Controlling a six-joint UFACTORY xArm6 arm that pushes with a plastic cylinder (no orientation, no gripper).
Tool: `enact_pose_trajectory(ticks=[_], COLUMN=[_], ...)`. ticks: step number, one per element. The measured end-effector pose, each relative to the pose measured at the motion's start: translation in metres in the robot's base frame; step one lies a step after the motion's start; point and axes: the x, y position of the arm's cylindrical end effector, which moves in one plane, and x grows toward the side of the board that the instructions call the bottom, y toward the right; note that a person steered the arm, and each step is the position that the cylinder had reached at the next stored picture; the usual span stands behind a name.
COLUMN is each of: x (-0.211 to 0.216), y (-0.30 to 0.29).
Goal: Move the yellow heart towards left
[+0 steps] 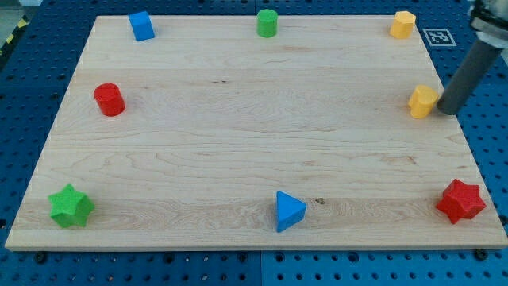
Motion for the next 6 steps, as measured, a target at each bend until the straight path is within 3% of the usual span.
enact_pose_trajectory(ticks=[3,5,6], x=[0.0,0.001,-0.028], y=[-0.075,0.0,0.003])
